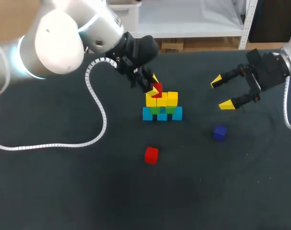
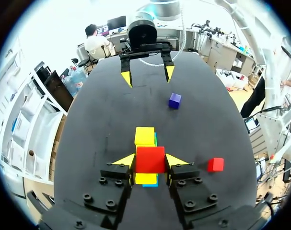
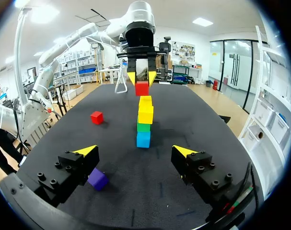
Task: Place the blue cubes, place green cubes on the blue cubes, place the yellow cubes on the green cubes, then place the red cubes on the yellow cubes, and place purple cube on the red cubes.
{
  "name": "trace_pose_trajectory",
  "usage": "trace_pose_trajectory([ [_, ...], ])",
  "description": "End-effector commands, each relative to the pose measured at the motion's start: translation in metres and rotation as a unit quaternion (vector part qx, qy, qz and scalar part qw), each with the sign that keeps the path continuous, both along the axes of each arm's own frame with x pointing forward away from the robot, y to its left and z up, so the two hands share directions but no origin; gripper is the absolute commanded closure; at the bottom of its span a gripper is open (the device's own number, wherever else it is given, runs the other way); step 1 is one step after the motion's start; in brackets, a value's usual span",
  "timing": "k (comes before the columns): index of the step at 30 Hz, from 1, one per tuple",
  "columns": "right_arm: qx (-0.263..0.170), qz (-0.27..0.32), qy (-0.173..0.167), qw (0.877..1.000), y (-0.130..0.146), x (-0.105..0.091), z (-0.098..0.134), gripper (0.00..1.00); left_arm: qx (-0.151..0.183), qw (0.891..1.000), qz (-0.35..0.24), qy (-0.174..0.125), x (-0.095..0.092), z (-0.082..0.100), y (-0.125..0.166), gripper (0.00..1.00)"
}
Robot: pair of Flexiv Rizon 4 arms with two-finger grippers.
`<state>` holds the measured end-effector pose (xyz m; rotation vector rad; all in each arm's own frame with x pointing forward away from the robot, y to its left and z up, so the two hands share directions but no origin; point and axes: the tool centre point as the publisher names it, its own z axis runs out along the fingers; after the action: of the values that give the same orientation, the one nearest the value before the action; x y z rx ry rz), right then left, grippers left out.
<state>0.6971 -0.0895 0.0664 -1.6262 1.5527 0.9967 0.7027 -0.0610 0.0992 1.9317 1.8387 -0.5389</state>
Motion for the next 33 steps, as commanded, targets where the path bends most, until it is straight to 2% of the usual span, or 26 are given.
trace_pose_trajectory([
  [1, 0.000, 0.000, 0.000, 1.000, 0.0001, 0.0003, -0.0001, 0.00, 0.003, 1.000, -0.002, 0.005, 0.0056, -0.0028, -0.0035, 1.00],
  [33, 0.000, 0.000, 0.000, 1.000, 0.0001, 0.0003, -0.0001, 0.00, 0.004, 1.000, 0.003, 0.014, 0.0060, -0.0088, -0.0023, 0.97],
])
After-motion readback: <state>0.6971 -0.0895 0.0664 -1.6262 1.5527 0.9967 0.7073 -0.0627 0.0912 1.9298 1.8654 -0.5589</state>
